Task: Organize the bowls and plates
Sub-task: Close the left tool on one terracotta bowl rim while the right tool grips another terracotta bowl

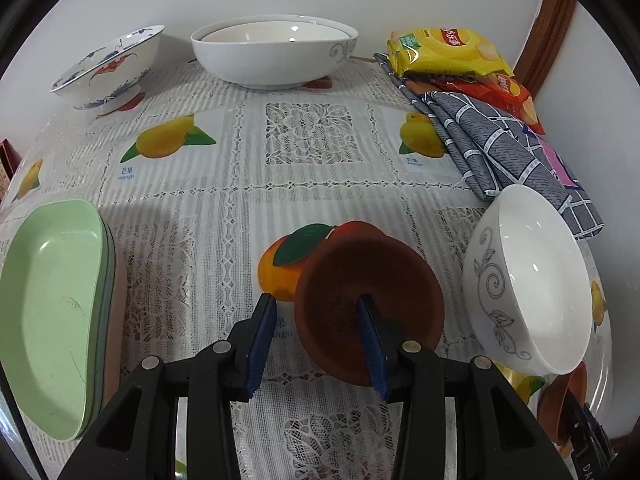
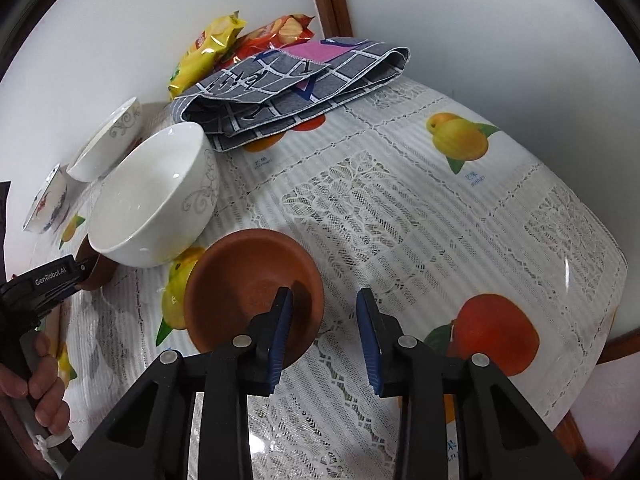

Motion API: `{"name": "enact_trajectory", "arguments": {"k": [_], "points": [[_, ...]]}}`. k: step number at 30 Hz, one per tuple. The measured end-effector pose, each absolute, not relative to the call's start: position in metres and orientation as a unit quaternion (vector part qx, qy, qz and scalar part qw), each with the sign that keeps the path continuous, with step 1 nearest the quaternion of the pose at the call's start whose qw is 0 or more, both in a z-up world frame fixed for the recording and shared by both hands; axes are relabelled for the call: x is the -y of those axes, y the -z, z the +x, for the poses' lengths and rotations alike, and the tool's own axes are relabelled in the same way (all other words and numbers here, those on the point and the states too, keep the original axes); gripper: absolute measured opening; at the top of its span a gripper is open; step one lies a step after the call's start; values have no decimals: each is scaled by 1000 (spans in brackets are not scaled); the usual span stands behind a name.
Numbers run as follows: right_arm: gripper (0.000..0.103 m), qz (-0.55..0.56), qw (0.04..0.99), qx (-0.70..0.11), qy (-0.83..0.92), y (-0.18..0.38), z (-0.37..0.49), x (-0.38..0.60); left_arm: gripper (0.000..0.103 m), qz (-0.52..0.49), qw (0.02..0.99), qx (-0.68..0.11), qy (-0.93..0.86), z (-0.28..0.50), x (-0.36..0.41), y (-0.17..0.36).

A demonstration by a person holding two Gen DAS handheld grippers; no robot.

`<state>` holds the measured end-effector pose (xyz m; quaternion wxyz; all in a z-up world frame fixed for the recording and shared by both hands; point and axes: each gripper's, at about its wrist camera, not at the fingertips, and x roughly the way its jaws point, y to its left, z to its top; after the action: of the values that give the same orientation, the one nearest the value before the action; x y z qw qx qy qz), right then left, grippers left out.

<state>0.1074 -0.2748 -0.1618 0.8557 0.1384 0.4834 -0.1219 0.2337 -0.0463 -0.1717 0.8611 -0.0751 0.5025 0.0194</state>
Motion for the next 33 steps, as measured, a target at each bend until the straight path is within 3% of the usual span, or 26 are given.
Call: {"name": "enact_trajectory", "arguments": {"k": [15, 18, 21, 33], "points": [[33, 110, 856, -488, 134, 163, 113, 269, 39, -75, 865, -497, -17, 235, 47, 172], [33, 110, 856, -487, 134, 163, 114, 268, 31, -80, 866, -493, -8, 234, 47, 172], [15, 117, 858, -486, 116, 163, 116, 266, 27, -82, 866, -493, -2, 235, 49, 172], [9, 141, 869, -462, 111, 156, 113, 266, 9, -99, 863, -495, -1, 229, 41, 167]]}}
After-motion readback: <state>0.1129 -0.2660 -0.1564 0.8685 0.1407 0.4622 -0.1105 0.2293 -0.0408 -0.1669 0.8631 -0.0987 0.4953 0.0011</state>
